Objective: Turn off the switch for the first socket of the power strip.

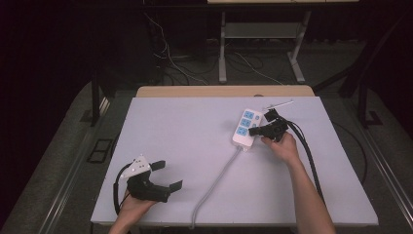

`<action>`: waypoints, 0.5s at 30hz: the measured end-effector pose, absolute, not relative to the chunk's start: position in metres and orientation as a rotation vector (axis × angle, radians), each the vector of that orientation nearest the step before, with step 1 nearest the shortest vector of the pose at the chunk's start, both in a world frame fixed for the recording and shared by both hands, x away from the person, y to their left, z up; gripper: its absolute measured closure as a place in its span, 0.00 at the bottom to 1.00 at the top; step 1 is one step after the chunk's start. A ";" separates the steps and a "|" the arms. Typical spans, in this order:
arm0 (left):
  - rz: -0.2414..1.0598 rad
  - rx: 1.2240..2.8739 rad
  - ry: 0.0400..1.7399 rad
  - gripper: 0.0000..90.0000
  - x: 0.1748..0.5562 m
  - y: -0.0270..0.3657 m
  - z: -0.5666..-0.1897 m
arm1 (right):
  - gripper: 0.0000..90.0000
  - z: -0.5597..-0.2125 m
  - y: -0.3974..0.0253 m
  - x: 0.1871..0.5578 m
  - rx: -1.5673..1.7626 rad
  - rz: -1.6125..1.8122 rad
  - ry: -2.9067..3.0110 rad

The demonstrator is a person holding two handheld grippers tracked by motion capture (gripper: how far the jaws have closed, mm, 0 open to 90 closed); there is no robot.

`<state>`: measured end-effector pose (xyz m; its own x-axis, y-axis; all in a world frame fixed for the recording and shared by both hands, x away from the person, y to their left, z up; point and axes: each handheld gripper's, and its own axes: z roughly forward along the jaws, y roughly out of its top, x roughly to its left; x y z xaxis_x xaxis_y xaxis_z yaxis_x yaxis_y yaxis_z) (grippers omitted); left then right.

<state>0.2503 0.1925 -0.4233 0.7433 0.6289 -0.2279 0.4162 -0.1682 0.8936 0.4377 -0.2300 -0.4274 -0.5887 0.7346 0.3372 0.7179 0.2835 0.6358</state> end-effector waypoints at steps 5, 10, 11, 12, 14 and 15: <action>0.231 1.797 0.818 0.00 0.251 0.193 -0.423 | 1.00 -0.427 -0.228 0.437 1.389 1.193 2.500; 0.230 1.801 0.822 0.00 0.252 0.193 -0.424 | 1.00 -0.426 -0.227 0.437 1.367 1.180 2.510; 0.229 1.801 0.822 0.00 0.252 0.194 -0.424 | 1.00 -0.426 -0.227 0.437 1.360 1.176 2.512; 0.229 1.800 0.823 0.00 0.252 0.194 -0.424 | 1.00 -0.424 -0.224 0.436 1.333 1.145 2.518; 0.227 1.797 0.827 0.00 0.252 0.194 -0.425 | 1.00 -0.423 -0.223 0.436 1.320 1.129 2.519; 0.227 1.794 0.830 0.00 0.252 0.195 -0.425 | 1.00 -0.423 -0.222 0.436 1.308 1.112 2.521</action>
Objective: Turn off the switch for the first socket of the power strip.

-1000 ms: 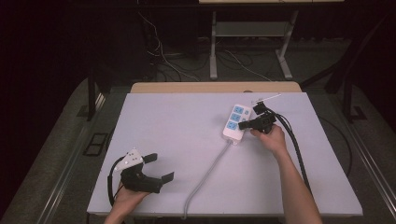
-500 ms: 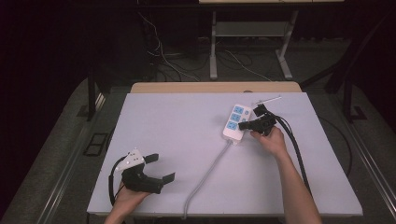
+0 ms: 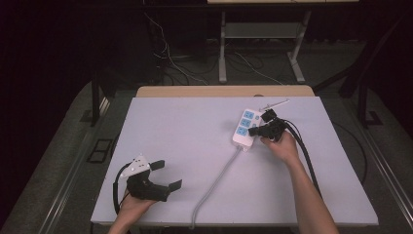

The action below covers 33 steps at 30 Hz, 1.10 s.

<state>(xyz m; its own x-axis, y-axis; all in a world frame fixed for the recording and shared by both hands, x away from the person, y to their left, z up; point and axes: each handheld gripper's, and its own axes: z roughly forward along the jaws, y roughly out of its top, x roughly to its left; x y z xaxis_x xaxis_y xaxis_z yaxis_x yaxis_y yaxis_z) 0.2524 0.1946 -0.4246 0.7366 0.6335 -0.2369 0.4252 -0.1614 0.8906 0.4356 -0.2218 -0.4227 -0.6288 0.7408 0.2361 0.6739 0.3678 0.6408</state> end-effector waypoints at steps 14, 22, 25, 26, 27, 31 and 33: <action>0.214 1.804 0.830 0.00 0.254 0.194 -0.426 | 1.00 -0.408 -0.228 0.432 1.282 1.103 2.506; 0.216 1.794 0.837 0.00 0.255 0.196 -0.426 | 1.00 -0.397 -0.235 0.427 1.273 1.140 2.505; 0.215 1.795 0.836 0.00 0.255 0.196 -0.426 | 1.00 -0.393 -0.239 0.425 1.270 1.146 2.504; 0.214 1.794 0.836 0.00 0.255 0.196 -0.426 | 1.00 -0.392 -0.239 0.424 1.272 1.147 2.503; 0.214 1.794 0.835 0.00 0.255 0.196 -0.426 | 1.00 -0.390 -0.241 0.423 1.274 1.145 2.504; 0.215 1.793 0.834 0.00 0.255 0.195 -0.426 | 1.00 -0.385 -0.245 0.420 1.272 1.150 2.501; 0.214 1.792 0.836 0.00 0.254 0.195 -0.426 | 1.00 -0.382 -0.248 0.418 1.267 1.152 2.500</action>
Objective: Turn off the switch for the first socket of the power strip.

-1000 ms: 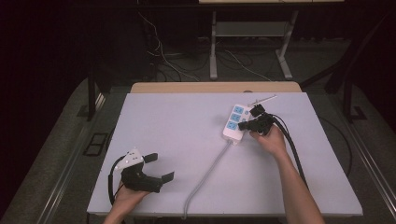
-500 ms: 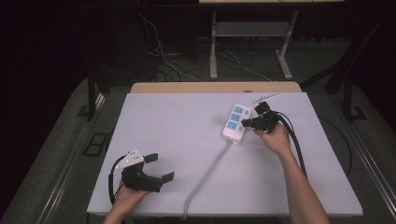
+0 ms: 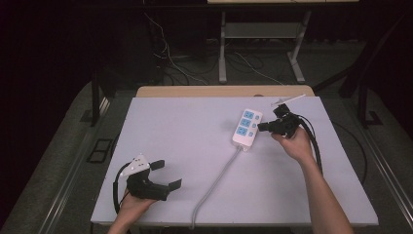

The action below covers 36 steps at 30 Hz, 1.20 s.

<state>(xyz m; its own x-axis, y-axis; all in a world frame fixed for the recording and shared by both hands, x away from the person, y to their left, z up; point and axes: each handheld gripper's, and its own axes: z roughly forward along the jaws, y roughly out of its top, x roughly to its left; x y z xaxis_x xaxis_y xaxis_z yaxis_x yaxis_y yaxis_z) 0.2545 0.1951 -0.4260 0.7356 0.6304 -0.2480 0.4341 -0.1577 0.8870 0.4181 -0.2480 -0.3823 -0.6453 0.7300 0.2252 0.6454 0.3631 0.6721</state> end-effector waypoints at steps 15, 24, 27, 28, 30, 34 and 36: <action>0.215 1.788 0.836 0.00 0.254 0.195 -0.426 | 1.00 -0.363 -0.265 0.398 1.272 1.151 2.489; 0.214 1.787 0.836 0.00 0.253 0.195 -0.425 | 1.00 -0.363 -0.272 0.377 1.296 1.179 2.479; 0.215 1.785 0.839 0.00 0.253 0.194 -0.425 | 1.00 -0.363 -0.275 0.370 1.305 1.204 2.472; 0.215 1.786 0.838 0.00 0.253 0.194 -0.425 | 1.00 -0.363 -0.276 0.368 1.307 1.211 2.468; 0.216 1.785 0.839 0.00 0.253 0.194 -0.425 | 1.00 -0.363 -0.277 0.363 1.311 1.228 2.462; 0.216 1.784 0.840 0.00 0.253 0.194 -0.425 | 0.99 -0.364 -0.279 0.354 1.321 1.256 2.448; 0.216 1.784 0.840 0.00 0.253 0.194 -0.425 | 0.96 -0.364 -0.280 0.350 1.323 1.272 2.442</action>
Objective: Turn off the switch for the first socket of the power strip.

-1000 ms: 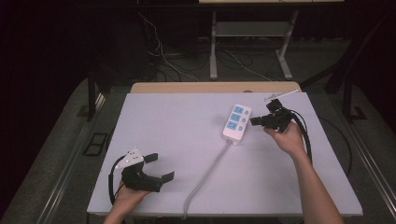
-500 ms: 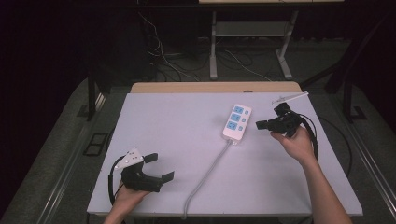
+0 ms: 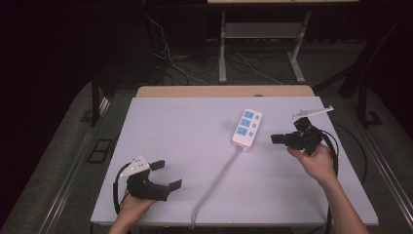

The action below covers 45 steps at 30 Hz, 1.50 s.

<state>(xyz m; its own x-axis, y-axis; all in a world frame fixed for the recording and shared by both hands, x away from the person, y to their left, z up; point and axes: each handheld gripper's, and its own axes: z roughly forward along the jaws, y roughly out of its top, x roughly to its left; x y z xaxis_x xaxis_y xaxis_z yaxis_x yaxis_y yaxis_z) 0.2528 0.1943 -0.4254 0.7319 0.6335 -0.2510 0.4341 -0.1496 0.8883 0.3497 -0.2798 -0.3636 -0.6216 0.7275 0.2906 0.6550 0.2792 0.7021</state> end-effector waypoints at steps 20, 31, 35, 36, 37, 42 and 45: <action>0.217 1.788 0.838 0.00 0.253 0.194 -0.426 | 0.19 -0.379 -0.291 0.302 1.392 1.413 2.308; 0.216 1.791 0.836 0.00 0.252 0.193 -0.426 | 0.01 -0.391 -0.293 0.279 1.341 1.463 2.322; 0.213 1.796 0.834 0.00 0.253 0.193 -0.426 | 0.00 -0.399 -0.295 0.270 1.345 1.466 2.326; 0.212 1.796 0.834 0.00 0.253 0.193 -0.426 | 0.00 -0.402 -0.296 0.269 1.344 1.470 2.331; 0.212 1.797 0.834 0.00 0.253 0.193 -0.426 | 0.00 -0.404 -0.296 0.267 1.351 1.473 2.332; 0.211 1.797 0.835 0.00 0.253 0.193 -0.427 | 0.00 -0.414 -0.298 0.257 1.350 1.479 2.327; 0.208 1.799 0.835 0.00 0.253 0.192 -0.427 | 0.01 -0.419 -0.298 0.253 1.353 1.478 2.321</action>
